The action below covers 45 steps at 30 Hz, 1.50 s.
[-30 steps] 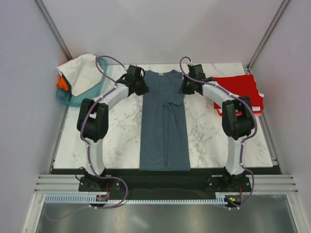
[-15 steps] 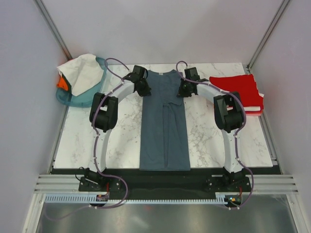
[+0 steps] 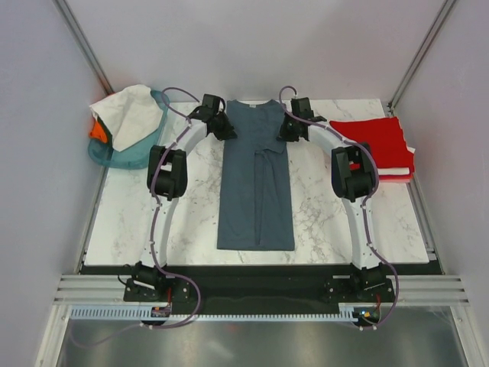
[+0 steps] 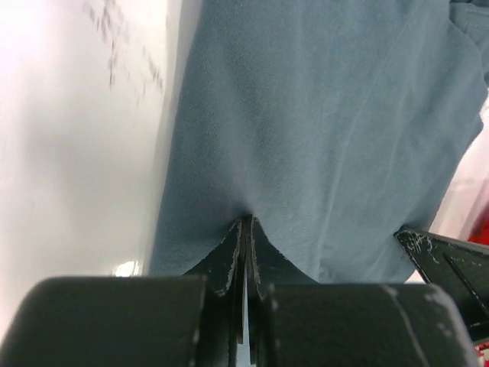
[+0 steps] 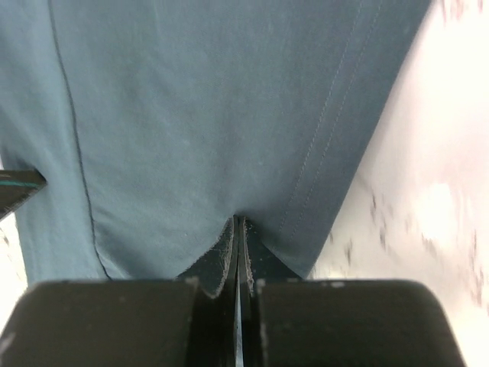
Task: Fold and stack the t-shirts
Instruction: Fold the tshirt
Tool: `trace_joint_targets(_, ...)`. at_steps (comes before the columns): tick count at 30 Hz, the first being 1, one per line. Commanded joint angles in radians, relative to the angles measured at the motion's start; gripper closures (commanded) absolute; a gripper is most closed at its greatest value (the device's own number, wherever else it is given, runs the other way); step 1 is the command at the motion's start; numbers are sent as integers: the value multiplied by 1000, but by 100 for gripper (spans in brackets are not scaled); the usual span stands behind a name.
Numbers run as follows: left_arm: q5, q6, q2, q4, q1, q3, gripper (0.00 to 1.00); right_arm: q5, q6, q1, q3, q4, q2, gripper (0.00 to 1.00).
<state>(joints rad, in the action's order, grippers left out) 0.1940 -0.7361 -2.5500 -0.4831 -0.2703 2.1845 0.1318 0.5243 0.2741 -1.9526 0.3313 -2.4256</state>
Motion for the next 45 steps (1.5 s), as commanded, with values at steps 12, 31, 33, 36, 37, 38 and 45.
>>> trace_joint_targets(12,32,53,166,-12,16,-14,82,60,-10,-12,-126,74,80,72)
trace_joint_targets(31,68,41,1471,210,-84,-1561,54,-50,52,197,1236,-89,1146,62)
trace_joint_targets(33,94,11,1557,206,-98,-1657,50,-63,83,244,1296,-43,1221,62)
trace_joint_targets(36,102,-20,1603,199,-145,-1730,44,-78,118,293,1342,21,1280,61)
trace_joint_targets(37,105,-34,1605,199,-161,-1738,42,-84,140,319,1350,35,1290,59)
trace_joint_targets(38,104,-39,1600,192,-182,-1746,39,-86,152,332,1365,63,1309,59)
trace_joint_targets(45,85,-66,1545,199,-264,-1766,37,-67,209,373,1455,74,1333,60)
